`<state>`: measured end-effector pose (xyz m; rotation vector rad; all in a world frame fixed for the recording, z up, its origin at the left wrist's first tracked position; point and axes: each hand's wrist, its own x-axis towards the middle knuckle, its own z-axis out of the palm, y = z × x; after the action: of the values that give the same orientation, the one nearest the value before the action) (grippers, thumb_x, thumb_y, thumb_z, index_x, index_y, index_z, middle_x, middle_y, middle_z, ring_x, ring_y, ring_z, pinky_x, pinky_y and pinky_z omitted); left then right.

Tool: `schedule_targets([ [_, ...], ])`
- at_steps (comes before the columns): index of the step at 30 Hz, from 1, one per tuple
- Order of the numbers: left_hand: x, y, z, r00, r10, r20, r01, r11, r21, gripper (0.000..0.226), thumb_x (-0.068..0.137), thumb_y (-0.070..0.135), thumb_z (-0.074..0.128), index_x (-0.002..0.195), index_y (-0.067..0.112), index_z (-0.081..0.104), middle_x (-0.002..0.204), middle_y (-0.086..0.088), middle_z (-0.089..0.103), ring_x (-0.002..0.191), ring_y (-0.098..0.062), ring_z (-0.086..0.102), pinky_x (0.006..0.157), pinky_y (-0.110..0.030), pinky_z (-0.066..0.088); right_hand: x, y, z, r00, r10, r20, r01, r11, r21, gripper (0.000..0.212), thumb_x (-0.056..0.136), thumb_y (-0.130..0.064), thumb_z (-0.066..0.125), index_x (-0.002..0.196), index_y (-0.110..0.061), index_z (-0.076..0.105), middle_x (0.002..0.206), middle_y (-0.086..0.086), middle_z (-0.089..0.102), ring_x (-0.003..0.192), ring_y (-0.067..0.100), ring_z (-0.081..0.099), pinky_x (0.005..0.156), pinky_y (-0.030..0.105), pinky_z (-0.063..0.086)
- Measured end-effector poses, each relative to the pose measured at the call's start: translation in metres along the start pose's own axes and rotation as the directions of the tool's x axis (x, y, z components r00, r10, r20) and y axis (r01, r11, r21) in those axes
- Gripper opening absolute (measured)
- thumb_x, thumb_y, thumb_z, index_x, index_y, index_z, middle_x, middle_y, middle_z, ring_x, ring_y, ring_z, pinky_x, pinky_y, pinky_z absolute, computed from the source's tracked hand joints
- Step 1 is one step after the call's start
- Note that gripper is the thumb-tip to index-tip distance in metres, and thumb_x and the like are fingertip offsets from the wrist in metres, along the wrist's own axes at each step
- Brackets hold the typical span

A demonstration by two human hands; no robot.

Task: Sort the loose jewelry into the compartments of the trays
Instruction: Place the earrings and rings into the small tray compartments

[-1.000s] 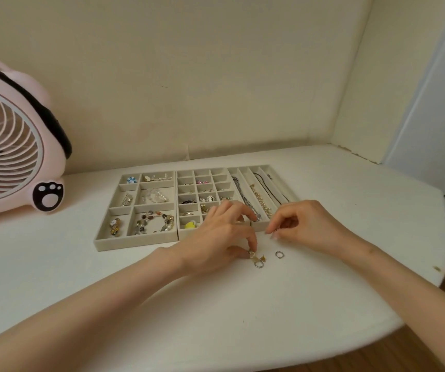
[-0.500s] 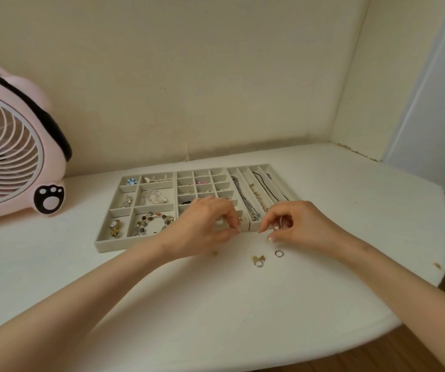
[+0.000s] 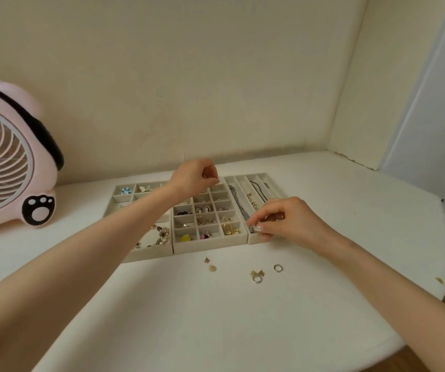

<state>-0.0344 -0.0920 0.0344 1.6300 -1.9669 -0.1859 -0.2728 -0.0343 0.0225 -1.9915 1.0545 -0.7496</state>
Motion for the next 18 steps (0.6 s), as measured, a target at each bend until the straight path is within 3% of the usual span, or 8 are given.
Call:
schedule_targets([
  [5,0.034,-0.014,0.019,0.995,-0.042,0.089,0.03,0.99,0.139,0.013,0.083,0.023,0.067,0.092,0.017,0.06,0.096,-0.001,0.064,0.087,-0.017,0.058,0.077,-0.032,0.049,0.019,-0.003,-0.001,0.999,0.011,-0.039,-0.012,1.0,-0.012,0.023,0.079,0.004,0.069,0.083,-0.019,0.073,0.067,-0.004,0.062,0.052,0.005,0.059,0.059,0.017,0.05],
  [10,0.029,-0.024,0.02,0.993,-0.065,0.097,0.049,0.985,0.163,0.016,0.086,0.029,0.064,0.097,0.017,0.06,0.097,0.001,0.063,0.087,-0.016,0.055,0.074,-0.031,0.046,0.063,-0.007,0.005,0.993,-0.02,-0.114,0.019,1.0,-0.01,0.02,0.076,0.008,0.069,0.087,-0.008,0.072,0.073,0.001,0.062,0.057,0.002,0.058,0.056,0.013,0.049],
  [14,0.008,-0.026,0.004,0.999,-0.036,0.037,0.03,0.984,0.174,0.013,0.089,0.027,0.06,0.097,0.017,0.061,0.093,0.003,0.062,0.085,-0.015,0.056,0.075,-0.033,0.048,0.112,-0.009,0.022,0.988,-0.044,-0.15,0.028,0.994,-0.102,0.02,0.079,0.003,0.069,0.091,-0.012,0.072,0.078,-0.005,0.064,0.074,0.007,0.06,0.071,0.018,0.051],
  [18,-0.021,-0.025,-0.01,1.0,0.013,0.021,-0.017,0.984,0.177,0.006,0.088,0.025,0.061,0.09,0.02,0.062,0.09,0.006,0.063,0.081,-0.013,0.057,0.066,-0.026,0.044,0.142,-0.008,0.037,0.988,-0.065,-0.142,0.027,0.966,-0.256,0.021,0.081,-0.008,0.071,0.098,-0.019,0.071,0.094,-0.004,0.069,0.092,0.011,0.062,0.088,0.03,0.049],
])
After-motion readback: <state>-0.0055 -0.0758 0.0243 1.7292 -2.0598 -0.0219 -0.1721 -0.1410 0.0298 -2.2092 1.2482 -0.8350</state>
